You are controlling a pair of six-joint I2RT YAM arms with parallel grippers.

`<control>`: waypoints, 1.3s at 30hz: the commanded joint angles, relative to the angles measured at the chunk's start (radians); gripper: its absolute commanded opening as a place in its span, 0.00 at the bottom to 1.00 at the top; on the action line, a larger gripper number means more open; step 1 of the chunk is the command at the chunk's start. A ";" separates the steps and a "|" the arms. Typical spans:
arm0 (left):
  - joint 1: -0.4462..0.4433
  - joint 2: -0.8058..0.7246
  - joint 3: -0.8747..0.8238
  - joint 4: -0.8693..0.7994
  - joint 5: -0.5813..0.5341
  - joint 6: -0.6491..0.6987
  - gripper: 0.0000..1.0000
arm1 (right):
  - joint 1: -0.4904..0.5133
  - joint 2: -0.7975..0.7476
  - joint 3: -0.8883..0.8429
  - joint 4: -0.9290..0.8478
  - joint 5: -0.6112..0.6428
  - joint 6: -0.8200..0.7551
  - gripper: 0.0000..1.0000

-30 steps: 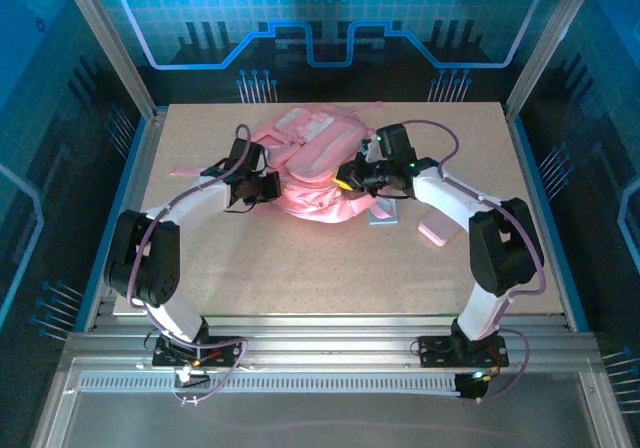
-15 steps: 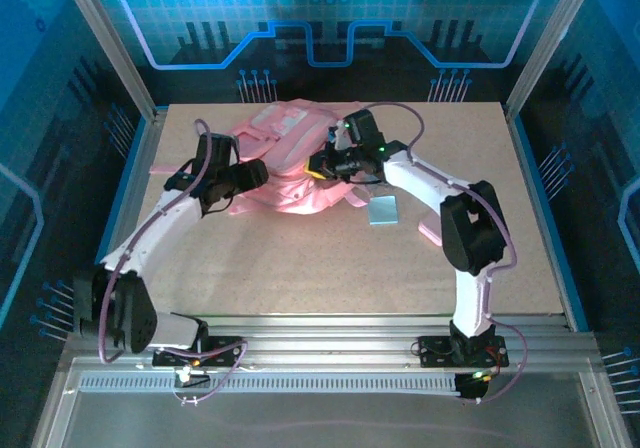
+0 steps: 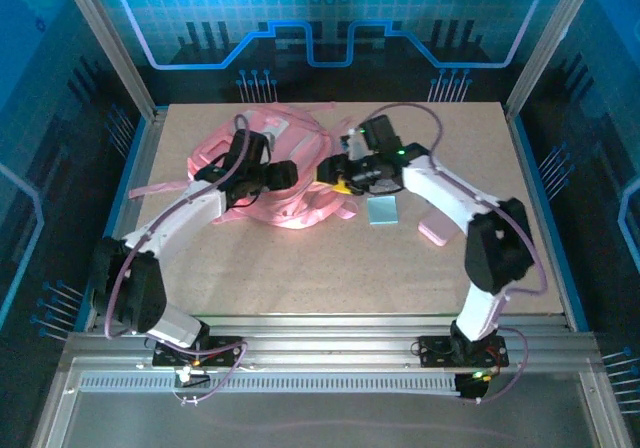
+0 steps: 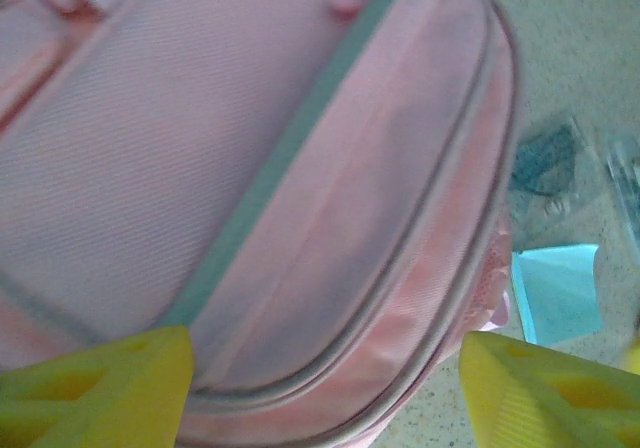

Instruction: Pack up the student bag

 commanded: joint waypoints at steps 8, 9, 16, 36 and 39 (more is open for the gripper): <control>-0.087 0.223 0.192 -0.072 -0.137 0.145 0.74 | -0.318 -0.258 -0.216 -0.226 0.300 -0.158 0.94; -0.086 0.244 0.207 -0.083 -0.159 0.153 0.74 | -0.348 -0.274 -0.235 -0.219 0.289 -0.155 0.94; -0.087 0.277 0.227 -0.091 -0.305 0.202 0.73 | -0.505 -0.365 -0.331 -0.170 0.218 -0.144 0.93; 0.001 0.148 0.124 -0.052 -0.196 0.109 0.76 | -0.344 0.062 -0.144 -0.016 0.399 0.059 0.75; 0.006 0.138 0.113 -0.055 -0.193 0.106 0.76 | -0.303 0.149 -0.076 -0.018 0.442 0.105 0.75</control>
